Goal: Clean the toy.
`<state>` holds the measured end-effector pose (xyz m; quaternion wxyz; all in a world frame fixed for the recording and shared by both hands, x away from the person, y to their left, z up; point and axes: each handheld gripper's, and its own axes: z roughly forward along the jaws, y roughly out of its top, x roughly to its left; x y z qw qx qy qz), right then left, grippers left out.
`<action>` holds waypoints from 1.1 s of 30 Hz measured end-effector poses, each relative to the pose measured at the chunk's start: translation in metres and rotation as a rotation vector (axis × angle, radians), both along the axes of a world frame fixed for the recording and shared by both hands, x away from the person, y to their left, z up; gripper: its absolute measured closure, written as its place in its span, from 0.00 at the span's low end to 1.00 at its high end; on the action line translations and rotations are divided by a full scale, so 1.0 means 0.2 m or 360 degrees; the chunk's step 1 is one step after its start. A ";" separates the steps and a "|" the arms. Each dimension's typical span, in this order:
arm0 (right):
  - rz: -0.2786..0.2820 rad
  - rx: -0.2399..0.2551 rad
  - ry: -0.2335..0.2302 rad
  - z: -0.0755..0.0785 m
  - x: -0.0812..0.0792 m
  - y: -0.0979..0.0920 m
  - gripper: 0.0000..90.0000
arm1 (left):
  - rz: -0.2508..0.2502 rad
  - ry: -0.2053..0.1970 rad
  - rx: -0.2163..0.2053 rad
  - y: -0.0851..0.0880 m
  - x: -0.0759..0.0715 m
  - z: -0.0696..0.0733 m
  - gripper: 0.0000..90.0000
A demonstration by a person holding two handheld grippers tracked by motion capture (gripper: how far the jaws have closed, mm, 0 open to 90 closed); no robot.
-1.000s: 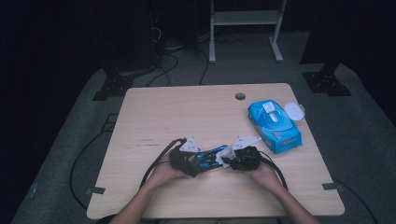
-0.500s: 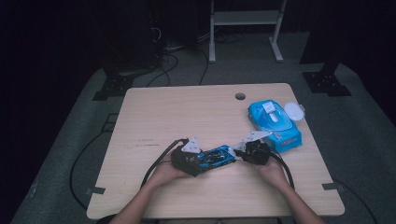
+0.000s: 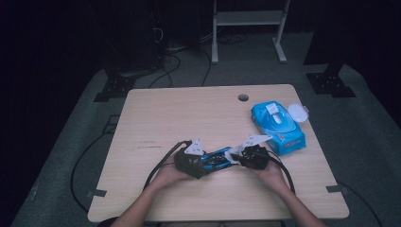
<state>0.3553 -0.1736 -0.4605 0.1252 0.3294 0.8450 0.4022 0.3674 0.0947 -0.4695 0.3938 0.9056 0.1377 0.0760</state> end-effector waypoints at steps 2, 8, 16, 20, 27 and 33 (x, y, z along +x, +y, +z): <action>-0.0047 -0.0034 0.0004 0.00 0.00 -0.04 0.88 | 0.0001 0.0009 -0.0011 0.00 0.00 0.00 0.27; 0.0029 0.0054 0.0032 0.02 -0.04 0.01 0.88 | 0.0000 0.0010 -0.0013 -0.03 0.01 0.00 0.27; 0.0070 -0.0027 -0.0040 0.01 -0.03 0.06 0.88 | -0.0008 0.0009 -0.0019 -0.03 0.01 0.00 0.27; -0.0040 -0.0055 -0.0035 0.00 -0.01 -0.03 0.88 | -0.0011 -0.0001 -0.0016 -0.03 0.01 0.00 0.27; -0.0075 -0.0065 -0.0012 -0.01 0.00 -0.06 0.88 | 0.0024 0.0008 0.0019 -0.03 0.00 0.00 0.24; -0.0097 -0.0068 0.0023 -0.02 0.01 -0.09 0.88 | 0.0028 0.0078 0.0040 0.00 0.01 -0.01 0.26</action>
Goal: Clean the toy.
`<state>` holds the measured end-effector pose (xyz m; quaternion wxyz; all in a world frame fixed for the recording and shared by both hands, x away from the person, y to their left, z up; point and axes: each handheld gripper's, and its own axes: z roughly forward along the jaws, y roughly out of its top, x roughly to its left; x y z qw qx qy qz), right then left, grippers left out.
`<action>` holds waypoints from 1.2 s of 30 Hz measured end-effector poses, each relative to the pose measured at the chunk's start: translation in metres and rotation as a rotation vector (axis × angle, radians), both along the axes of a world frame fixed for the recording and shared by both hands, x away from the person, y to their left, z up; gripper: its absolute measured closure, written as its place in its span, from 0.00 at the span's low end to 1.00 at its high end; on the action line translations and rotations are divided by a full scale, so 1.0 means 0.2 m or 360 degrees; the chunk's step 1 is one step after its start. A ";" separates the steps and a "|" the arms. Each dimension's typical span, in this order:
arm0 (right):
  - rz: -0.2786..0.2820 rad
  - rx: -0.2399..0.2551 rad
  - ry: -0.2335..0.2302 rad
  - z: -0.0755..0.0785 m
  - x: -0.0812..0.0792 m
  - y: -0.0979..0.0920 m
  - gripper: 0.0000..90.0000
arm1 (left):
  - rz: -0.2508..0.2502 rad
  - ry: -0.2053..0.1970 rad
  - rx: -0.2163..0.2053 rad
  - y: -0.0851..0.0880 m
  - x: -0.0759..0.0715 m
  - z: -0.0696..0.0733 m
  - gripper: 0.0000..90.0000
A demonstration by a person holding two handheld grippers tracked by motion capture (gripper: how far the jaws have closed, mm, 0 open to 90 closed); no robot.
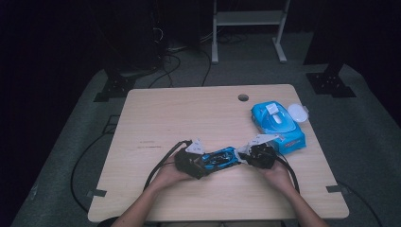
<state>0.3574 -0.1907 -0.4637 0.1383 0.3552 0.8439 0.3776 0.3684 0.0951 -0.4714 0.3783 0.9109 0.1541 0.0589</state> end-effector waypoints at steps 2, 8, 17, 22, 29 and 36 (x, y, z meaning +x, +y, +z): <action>0.0002 -0.0014 -0.0013 0.00 0.00 0.01 0.88 | -0.0002 0.0002 0.0007 0.00 0.00 0.00 0.26; 0.0085 0.0097 0.0001 0.02 -0.03 0.06 0.88 | -0.0011 -0.0003 -0.0002 0.00 0.00 0.00 0.27; -0.0005 0.0050 0.0030 0.00 0.01 0.00 0.88 | -0.0003 -0.0012 0.0005 0.00 0.00 0.00 0.26; 0.0117 0.0106 -0.0009 0.04 -0.03 0.11 0.88 | -0.0008 -0.0020 0.0004 -0.01 0.00 0.00 0.27; 0.0309 0.0113 -0.0033 0.07 -0.07 0.34 0.88 | 0.0005 -0.0014 -0.0018 -0.03 0.00 0.00 0.27; 0.0389 0.0072 -0.0063 0.05 -0.08 0.41 0.88 | -0.0003 -0.0015 -0.0011 -0.03 0.00 0.00 0.27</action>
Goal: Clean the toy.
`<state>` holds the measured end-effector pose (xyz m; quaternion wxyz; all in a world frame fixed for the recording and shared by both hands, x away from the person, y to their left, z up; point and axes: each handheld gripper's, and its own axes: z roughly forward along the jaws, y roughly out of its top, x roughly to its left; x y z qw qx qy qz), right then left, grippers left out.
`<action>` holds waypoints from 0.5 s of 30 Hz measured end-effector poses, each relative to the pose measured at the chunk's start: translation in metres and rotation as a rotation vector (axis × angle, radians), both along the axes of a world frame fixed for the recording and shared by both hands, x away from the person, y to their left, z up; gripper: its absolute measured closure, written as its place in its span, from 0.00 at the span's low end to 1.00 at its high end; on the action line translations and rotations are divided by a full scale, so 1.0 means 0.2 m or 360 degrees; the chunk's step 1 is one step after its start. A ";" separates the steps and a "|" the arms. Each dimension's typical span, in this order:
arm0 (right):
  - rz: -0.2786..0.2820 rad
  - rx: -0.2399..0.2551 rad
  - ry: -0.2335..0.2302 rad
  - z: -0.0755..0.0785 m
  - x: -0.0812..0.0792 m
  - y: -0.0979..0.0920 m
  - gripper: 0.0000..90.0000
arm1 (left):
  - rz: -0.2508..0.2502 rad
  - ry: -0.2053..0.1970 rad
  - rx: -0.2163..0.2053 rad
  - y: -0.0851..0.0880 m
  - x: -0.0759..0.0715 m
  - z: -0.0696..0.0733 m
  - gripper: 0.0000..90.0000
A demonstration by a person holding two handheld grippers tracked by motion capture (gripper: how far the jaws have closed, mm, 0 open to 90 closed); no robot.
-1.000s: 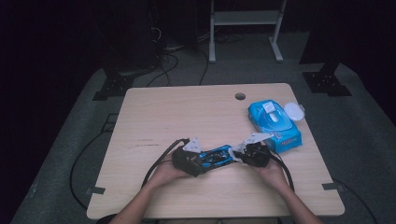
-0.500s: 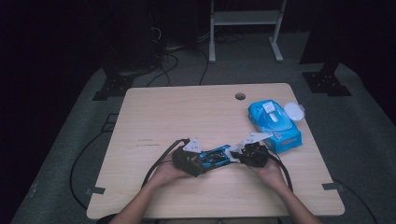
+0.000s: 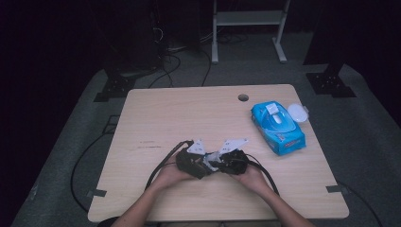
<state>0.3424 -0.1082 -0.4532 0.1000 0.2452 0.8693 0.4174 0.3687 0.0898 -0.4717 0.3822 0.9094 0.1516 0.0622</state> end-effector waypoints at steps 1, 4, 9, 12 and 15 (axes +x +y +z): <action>-0.0016 -0.0009 -0.0011 0.00 0.00 -0.01 0.88 | 0.0001 0.0001 -0.0001 0.00 0.00 0.00 0.27; -0.0109 -0.0002 -0.0018 0.02 0.02 -0.09 0.88 | 0.0002 -0.0002 -0.0008 0.00 0.00 0.00 0.27; -0.0104 -0.0018 -0.0025 0.02 0.02 -0.07 0.88 | 0.0010 -0.0001 -0.0018 -0.02 0.00 0.00 0.27; 0.0002 -0.0013 -0.0019 0.00 -0.01 0.03 0.88 | 0.0001 -0.0007 -0.0008 -0.02 0.00 0.00 0.27; 0.0038 -0.0041 -0.0047 0.00 0.00 0.08 0.88 | 0.0010 0.0004 -0.0018 -0.01 0.00 0.00 0.27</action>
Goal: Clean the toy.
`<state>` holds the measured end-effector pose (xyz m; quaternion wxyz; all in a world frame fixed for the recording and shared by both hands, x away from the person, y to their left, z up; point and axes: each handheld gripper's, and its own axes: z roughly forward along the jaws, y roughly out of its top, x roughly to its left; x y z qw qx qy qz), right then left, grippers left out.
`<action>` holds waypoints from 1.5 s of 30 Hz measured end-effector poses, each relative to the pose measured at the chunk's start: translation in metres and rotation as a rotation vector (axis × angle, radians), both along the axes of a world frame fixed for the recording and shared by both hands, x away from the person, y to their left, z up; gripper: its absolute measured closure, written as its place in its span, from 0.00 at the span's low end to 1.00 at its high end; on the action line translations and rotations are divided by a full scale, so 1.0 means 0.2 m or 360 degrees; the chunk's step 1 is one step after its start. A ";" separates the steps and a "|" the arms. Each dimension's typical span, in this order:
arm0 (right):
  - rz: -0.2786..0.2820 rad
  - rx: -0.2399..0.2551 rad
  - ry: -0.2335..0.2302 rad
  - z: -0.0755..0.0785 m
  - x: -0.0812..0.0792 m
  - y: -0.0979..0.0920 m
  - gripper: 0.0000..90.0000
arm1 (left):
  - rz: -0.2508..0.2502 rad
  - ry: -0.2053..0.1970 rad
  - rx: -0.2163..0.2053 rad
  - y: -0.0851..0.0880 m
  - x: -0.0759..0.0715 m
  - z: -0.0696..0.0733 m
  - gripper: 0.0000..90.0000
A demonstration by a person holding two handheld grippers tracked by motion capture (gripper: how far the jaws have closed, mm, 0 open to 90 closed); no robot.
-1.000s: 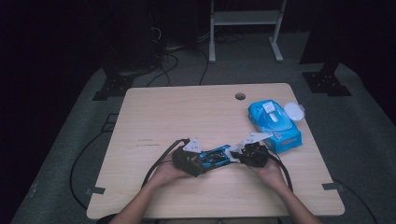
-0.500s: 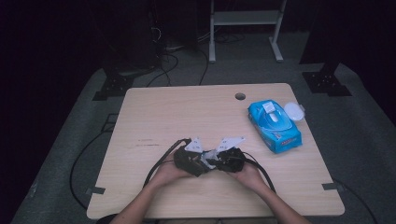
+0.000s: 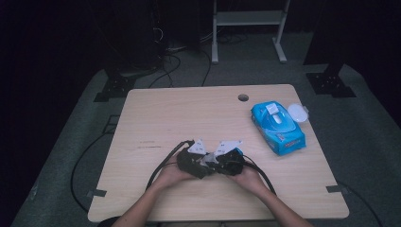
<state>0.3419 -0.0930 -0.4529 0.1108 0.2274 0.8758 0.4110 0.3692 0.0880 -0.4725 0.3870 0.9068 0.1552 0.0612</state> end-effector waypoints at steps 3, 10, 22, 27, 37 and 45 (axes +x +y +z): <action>-0.0088 0.0049 0.0013 0.03 0.04 -0.04 0.88 | -0.0005 -0.0005 0.0000 0.00 0.00 0.00 0.27; -0.0121 0.0015 0.0023 0.01 0.08 0.01 0.88 | -0.0003 -0.0001 0.0001 -0.01 0.00 0.00 0.27; -0.0166 0.0045 0.0034 0.00 0.12 -0.05 0.88 | -0.0008 -0.0013 0.0004 -0.01 0.00 0.00 0.27; -0.0125 0.0038 0.0031 -0.01 0.11 -0.01 0.88 | -0.0005 -0.0010 0.0008 0.00 0.00 0.00 0.27; -0.0487 -0.0030 0.0002 -0.04 0.18 -0.39 0.88 | -0.0009 -0.0013 0.0005 0.00 0.00 0.00 0.27; -0.0423 0.0079 0.0023 -0.03 0.16 -0.33 0.88 | -0.0010 -0.0013 0.0001 0.00 0.00 0.00 0.27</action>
